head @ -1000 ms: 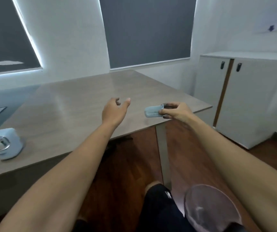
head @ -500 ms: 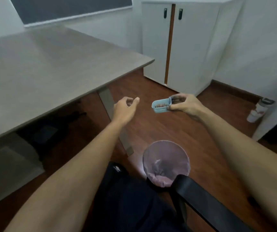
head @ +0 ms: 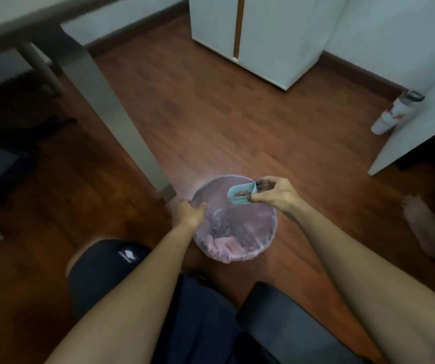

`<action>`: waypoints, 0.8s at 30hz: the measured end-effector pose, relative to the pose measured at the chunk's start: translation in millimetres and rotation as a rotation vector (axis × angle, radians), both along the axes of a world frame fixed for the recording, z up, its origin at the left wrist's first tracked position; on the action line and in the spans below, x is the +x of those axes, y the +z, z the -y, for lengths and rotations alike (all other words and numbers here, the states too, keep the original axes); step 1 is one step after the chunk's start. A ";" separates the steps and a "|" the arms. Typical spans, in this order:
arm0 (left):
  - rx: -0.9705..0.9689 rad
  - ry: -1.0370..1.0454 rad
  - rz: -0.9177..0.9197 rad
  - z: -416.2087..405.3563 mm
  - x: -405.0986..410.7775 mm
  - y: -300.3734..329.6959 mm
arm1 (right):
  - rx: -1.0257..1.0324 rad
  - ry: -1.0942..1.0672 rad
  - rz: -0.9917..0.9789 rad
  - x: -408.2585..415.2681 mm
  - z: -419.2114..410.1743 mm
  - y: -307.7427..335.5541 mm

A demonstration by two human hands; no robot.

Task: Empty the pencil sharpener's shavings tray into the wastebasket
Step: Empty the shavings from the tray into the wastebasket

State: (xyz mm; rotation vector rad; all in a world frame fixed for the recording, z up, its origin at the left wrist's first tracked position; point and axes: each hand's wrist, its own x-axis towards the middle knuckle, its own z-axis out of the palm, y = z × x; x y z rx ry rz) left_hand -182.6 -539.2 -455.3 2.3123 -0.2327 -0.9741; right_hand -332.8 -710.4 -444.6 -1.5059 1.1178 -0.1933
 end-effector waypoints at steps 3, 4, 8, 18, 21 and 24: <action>0.045 0.025 0.005 -11.7 -9.7 -25.2 | 0.037 -0.030 -0.065 1.1 -0.3 -28.0; 0.060 0.039 -0.008 -16.2 -11.9 -31.5 | 0.040 -0.035 -0.096 2.4 -0.8 -36.3; 0.116 0.066 -0.071 -21.1 -10.5 -50.5 | -0.030 -0.018 -0.251 8.7 -6.5 -65.9; 0.067 0.105 -0.079 -16.2 -12.9 -68.0 | -0.350 0.420 -0.574 42.1 -22.1 -104.6; 0.071 0.115 -0.085 -15.5 -12.7 -69.1 | -0.380 0.479 -0.612 54.2 -21.4 -106.6; 0.065 0.119 -0.107 -15.2 -11.1 -71.2 | -0.401 0.485 -0.622 62.3 -22.0 -104.0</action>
